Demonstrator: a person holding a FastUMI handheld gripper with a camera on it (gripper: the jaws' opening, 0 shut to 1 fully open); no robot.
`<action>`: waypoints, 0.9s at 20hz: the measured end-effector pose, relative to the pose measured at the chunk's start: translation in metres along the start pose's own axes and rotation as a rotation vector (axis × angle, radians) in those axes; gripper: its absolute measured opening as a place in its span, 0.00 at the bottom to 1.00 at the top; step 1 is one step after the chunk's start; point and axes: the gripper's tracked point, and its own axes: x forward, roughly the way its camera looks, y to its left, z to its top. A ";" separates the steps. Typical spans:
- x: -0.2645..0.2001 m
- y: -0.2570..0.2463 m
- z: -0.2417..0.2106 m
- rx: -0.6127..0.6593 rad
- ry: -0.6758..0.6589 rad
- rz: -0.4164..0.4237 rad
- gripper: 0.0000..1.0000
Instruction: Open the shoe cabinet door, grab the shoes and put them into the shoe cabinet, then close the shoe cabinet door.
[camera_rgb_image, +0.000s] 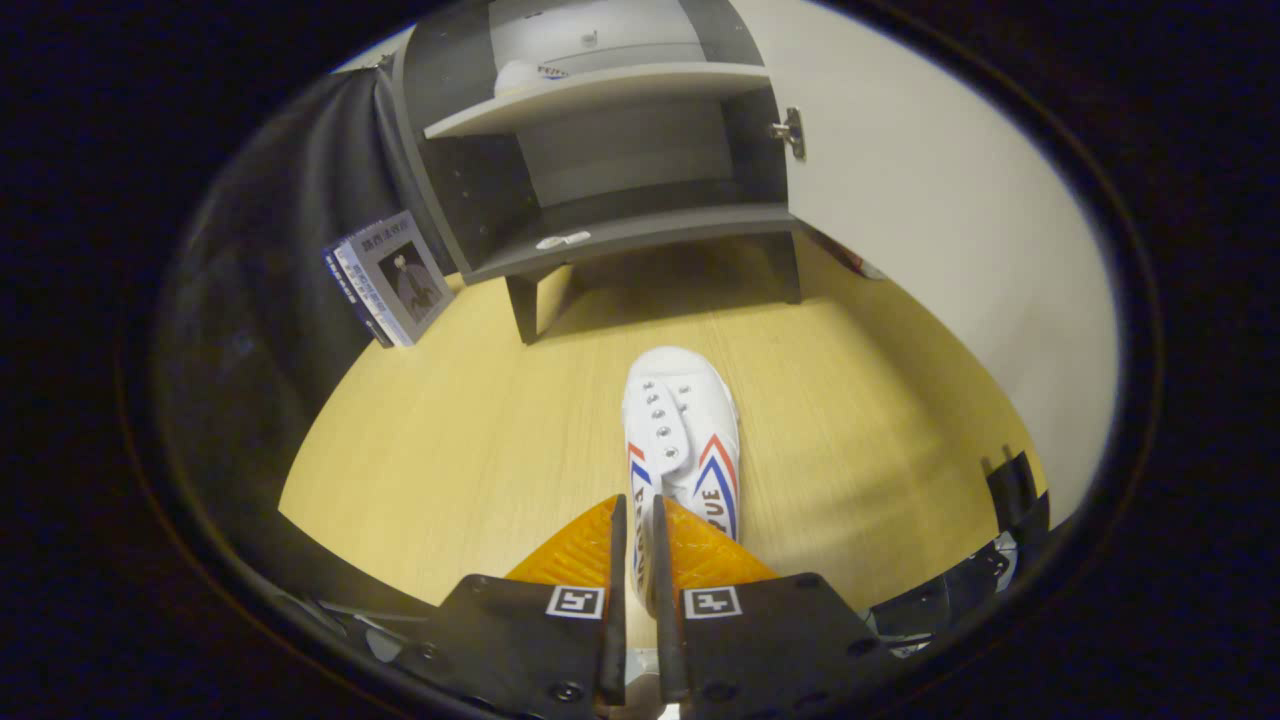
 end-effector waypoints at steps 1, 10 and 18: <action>0.005 -0.002 -0.005 0.009 0.014 -0.010 0.14; 0.039 0.007 -0.010 0.051 0.013 -0.028 0.15; 0.054 0.015 -0.003 0.043 -0.023 -0.057 0.13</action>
